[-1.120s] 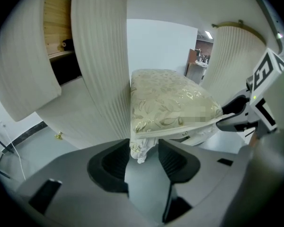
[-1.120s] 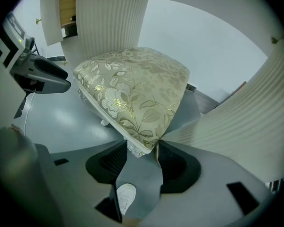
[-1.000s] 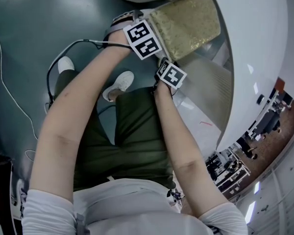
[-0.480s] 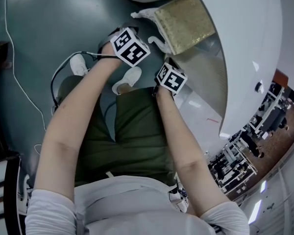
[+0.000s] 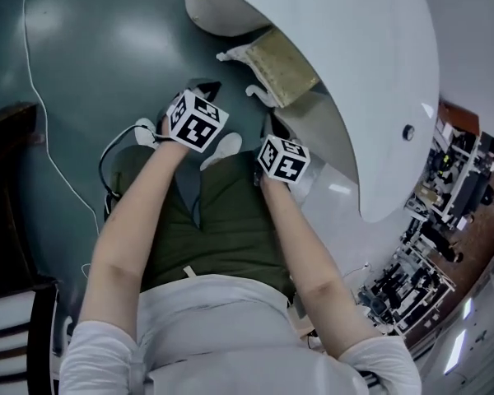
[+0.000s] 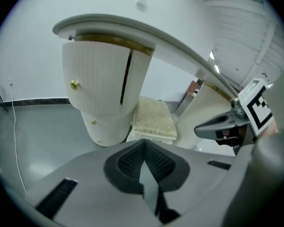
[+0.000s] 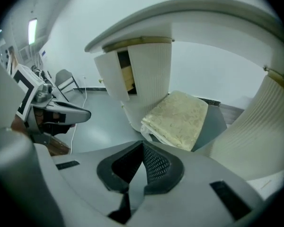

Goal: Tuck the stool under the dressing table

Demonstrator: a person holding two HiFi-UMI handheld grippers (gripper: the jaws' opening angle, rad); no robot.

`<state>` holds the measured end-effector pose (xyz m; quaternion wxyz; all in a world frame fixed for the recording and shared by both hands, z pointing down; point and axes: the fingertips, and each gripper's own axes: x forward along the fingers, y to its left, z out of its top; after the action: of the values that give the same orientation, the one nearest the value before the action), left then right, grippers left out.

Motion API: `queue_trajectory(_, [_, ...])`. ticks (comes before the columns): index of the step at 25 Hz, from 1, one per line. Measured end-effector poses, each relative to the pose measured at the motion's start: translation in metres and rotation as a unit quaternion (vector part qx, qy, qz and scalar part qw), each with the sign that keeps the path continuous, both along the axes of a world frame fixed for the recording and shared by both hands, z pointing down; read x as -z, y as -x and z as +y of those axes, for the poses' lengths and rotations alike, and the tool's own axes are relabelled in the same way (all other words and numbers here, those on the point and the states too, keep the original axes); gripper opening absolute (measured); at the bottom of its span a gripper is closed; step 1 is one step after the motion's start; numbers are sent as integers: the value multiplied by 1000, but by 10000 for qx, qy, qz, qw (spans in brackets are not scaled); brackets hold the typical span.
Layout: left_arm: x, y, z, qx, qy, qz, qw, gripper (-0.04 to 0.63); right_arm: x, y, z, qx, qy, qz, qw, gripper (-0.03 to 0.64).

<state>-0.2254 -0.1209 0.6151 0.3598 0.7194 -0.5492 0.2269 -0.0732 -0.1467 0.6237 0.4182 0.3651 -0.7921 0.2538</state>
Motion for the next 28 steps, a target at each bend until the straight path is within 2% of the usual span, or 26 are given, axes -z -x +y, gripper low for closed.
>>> queue_trajectory(4, [45,19,11,75,-203,81,9997,3,51,21,10,20,-4,-484,9988,9])
queue_trajectory(11, [130,51,38,189,-490,73,9986,2,152,49,26,225,-372,-1121,9927,9])
queue_trajectory(20, [259,53,54,-107,-1091,44,9940,3,283,73,42,405,-771,-1939,9772,9])
queue_trajectory(28, [351,55,52,-356,-1604,4,9864,3,384,72,45,675,-1383,-2231,9626,9])
